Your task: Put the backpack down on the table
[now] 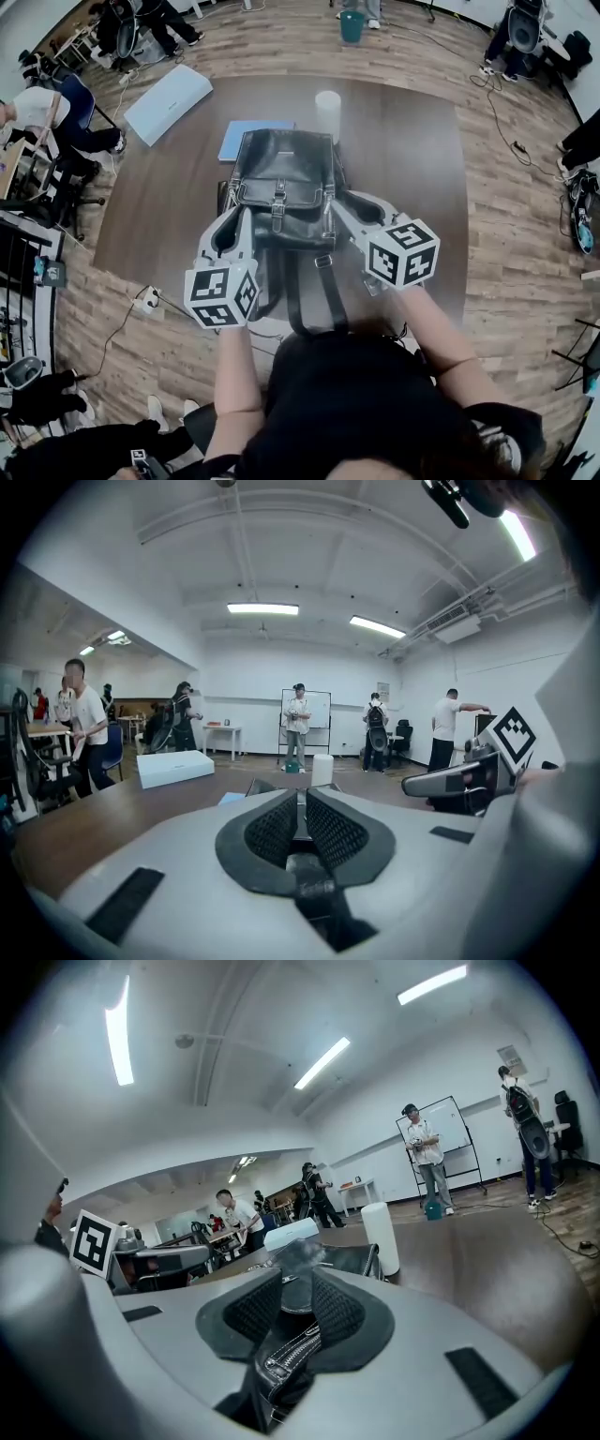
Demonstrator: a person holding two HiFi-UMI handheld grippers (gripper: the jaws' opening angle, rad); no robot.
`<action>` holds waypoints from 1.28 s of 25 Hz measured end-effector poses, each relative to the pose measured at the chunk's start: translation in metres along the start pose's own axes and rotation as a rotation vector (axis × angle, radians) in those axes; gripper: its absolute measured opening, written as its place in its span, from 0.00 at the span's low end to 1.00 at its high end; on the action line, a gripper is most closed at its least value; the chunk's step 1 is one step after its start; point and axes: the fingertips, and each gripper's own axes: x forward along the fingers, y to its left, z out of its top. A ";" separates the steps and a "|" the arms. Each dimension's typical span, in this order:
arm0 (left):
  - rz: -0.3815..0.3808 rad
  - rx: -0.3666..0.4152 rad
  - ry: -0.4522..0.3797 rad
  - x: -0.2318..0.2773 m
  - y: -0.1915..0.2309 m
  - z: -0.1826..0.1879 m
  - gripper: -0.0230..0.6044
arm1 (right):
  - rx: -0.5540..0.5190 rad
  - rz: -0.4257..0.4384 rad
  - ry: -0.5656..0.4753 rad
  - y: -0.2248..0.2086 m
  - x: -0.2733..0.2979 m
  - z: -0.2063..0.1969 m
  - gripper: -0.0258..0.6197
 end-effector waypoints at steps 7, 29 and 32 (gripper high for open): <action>0.002 0.004 -0.019 -0.020 -0.016 0.000 0.11 | -0.008 -0.003 -0.025 0.011 -0.017 0.001 0.13; 0.006 -0.033 -0.002 -0.039 -0.023 -0.013 0.11 | -0.030 0.014 -0.030 0.031 -0.034 -0.006 0.07; 0.008 -0.032 0.001 -0.039 -0.022 -0.014 0.11 | -0.030 0.014 -0.027 0.031 -0.034 -0.007 0.07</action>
